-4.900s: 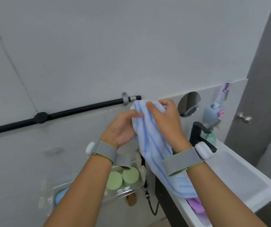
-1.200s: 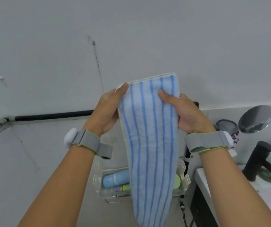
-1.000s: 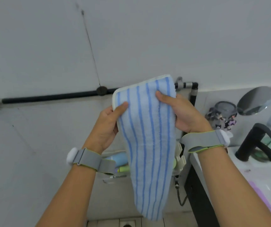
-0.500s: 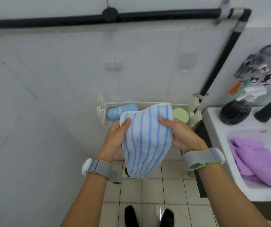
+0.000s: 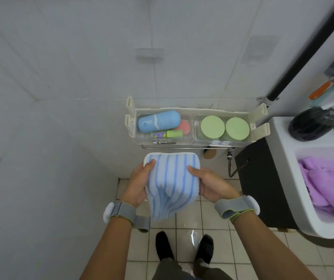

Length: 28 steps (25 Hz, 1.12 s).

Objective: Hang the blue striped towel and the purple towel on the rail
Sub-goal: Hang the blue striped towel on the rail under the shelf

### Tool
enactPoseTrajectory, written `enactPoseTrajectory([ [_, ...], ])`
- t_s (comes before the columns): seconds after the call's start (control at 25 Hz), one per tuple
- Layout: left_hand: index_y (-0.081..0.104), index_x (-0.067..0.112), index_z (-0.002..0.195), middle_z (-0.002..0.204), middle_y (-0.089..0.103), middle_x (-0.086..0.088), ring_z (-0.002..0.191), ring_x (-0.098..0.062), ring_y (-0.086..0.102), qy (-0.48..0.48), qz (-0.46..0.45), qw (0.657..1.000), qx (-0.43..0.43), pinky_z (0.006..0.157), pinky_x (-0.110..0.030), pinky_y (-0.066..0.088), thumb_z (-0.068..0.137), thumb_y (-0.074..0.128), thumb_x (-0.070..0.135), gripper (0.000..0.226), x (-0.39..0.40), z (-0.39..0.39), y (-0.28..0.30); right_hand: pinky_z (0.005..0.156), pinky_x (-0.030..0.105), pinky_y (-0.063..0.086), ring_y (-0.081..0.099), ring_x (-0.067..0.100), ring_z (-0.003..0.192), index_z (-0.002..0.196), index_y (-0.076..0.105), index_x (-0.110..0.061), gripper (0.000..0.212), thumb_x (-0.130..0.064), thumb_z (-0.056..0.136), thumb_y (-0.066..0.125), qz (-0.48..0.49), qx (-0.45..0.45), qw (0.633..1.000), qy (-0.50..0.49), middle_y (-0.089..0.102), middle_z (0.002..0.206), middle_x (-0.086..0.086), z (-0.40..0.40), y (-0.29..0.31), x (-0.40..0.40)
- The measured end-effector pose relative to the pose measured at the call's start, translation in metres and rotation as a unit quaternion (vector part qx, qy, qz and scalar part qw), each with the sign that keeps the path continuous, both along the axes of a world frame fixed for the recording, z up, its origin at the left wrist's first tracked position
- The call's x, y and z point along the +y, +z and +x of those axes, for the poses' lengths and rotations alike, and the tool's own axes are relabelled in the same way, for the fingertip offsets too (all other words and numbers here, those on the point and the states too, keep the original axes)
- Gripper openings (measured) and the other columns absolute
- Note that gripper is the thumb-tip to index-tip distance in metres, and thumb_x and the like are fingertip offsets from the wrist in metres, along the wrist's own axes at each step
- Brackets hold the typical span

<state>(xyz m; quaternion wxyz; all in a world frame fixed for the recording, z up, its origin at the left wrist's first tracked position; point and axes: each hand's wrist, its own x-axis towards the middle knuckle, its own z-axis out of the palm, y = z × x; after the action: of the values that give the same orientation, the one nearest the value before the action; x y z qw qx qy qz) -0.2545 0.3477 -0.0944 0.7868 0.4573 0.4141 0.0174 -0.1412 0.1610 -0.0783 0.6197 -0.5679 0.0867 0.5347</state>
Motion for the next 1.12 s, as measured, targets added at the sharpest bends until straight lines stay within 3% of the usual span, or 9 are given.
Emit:
enactPoseTrajectory([
  [0.12, 0.068, 0.015, 0.123, 0.119, 0.073, -0.012, 0.111, -0.031, 0.069, -0.079, 0.014, 0.997, 0.016, 0.098, -0.050, 0.052, 0.081, 0.069, 0.054, 0.057, 0.005, -0.016, -0.026, 0.098, 0.051, 0.052, 0.067, 0.036, 0.107, 0.122, 0.061, -0.001, 0.034, -0.022, 0.097, 0.056, -0.008, 0.012, 0.999, -0.046, 0.068, 0.123, 0.021, 0.002, -0.014, 0.018],
  [0.2, 0.072, 0.015, 0.115, 0.111, 0.076, -0.009, 0.104, -0.029, 0.072, -0.109, 0.075, 0.990, 0.038, 0.094, -0.048, 0.055, 0.082, 0.071, 0.051, 0.049, 0.004, -0.018, -0.031, 0.094, 0.048, 0.054, 0.070, 0.031, 0.098, 0.124, 0.061, -0.002, 0.034, -0.022, 0.097, 0.056, -0.008, 0.009, 0.998, -0.061, 0.072, 0.115, 0.018, 0.007, -0.022, 0.030],
  [0.32, 0.071, 0.013, 0.111, 0.102, 0.078, -0.006, 0.095, -0.027, 0.074, -0.048, 0.112, 0.992, 0.031, 0.083, -0.040, 0.059, 0.090, 0.068, 0.034, 0.030, 0.009, 0.001, -0.028, 0.090, 0.041, 0.053, 0.069, 0.026, 0.091, 0.125, 0.058, -0.001, 0.034, -0.022, 0.100, 0.050, 0.004, 0.019, 0.997, -0.077, 0.071, 0.104, 0.014, 0.020, -0.027, 0.047],
  [0.44, 0.071, 0.022, 0.108, 0.102, 0.076, -0.001, 0.092, -0.021, 0.073, -0.024, 0.104, 0.994, -0.006, 0.084, -0.036, 0.058, 0.093, 0.065, 0.024, 0.016, 0.020, 0.033, -0.024, 0.088, 0.039, 0.054, 0.070, 0.025, 0.091, 0.126, 0.059, -0.002, 0.036, -0.025, 0.099, 0.051, 0.005, -0.013, 0.996, -0.088, 0.070, 0.115, 0.017, 0.039, -0.033, 0.056],
  [0.6, 0.072, 0.021, 0.098, 0.103, 0.076, -0.008, 0.099, -0.029, 0.071, -0.006, 0.091, 0.996, 0.022, 0.095, -0.047, 0.054, 0.089, 0.068, 0.019, 0.011, 0.038, 0.065, -0.043, 0.083, 0.035, 0.053, 0.072, 0.019, 0.092, 0.124, 0.064, -0.011, 0.041, -0.035, 0.091, 0.063, -0.013, -0.006, 1.000, 0.003, 0.073, 0.115, 0.010, 0.039, -0.053, 0.047],
  [0.72, 0.075, 0.014, 0.096, 0.101, 0.077, -0.013, 0.100, -0.034, 0.071, -0.002, 0.079, 0.995, 0.057, 0.095, -0.051, 0.054, 0.083, 0.071, 0.024, 0.017, 0.050, 0.071, -0.052, 0.082, 0.029, 0.055, 0.069, 0.021, 0.094, 0.125, 0.063, -0.003, 0.041, -0.023, 0.089, 0.067, -0.050, -0.017, 0.998, 0.034, 0.073, 0.108, 0.009, 0.026, -0.072, 0.041],
  [0.88, 0.073, 0.015, 0.106, 0.103, 0.076, -0.002, 0.095, -0.019, 0.071, -0.055, 0.115, 0.990, 0.056, 0.084, -0.029, 0.056, 0.085, 0.071, 0.038, 0.032, 0.048, 0.051, -0.042, 0.086, 0.037, 0.055, 0.068, 0.029, 0.101, 0.123, 0.063, -0.005, 0.036, -0.025, 0.092, 0.064, -0.044, -0.040, 0.998, -0.027, 0.071, 0.113, 0.014, 0.036, -0.073, 0.052],
  [1.0, 0.071, 0.012, 0.113, 0.105, 0.074, 0.001, 0.090, -0.010, 0.069, -0.145, 0.212, 0.966, 0.027, 0.067, -0.006, 0.050, 0.084, 0.076, 0.022, 0.031, 0.042, 0.029, -0.047, 0.097, 0.044, 0.051, 0.066, 0.033, 0.111, 0.126, 0.062, -0.003, 0.042, -0.027, 0.092, 0.065, -0.035, -0.058, 0.997, -0.046, 0.069, 0.121, 0.015, 0.050, -0.071, 0.061],
  [1.12, 0.070, 0.003, 0.115, 0.109, 0.074, -0.009, 0.086, -0.012, 0.068, -0.123, 0.246, 0.961, 0.009, 0.067, -0.008, 0.051, 0.085, 0.075, 0.013, 0.032, 0.043, 0.030, -0.053, 0.100, 0.043, 0.051, 0.067, 0.029, 0.112, 0.124, 0.065, -0.008, 0.039, -0.024, 0.089, 0.069, -0.008, -0.075, 0.997, -0.006, 0.072, 0.120, 0.012, 0.052, -0.072, 0.057],
])
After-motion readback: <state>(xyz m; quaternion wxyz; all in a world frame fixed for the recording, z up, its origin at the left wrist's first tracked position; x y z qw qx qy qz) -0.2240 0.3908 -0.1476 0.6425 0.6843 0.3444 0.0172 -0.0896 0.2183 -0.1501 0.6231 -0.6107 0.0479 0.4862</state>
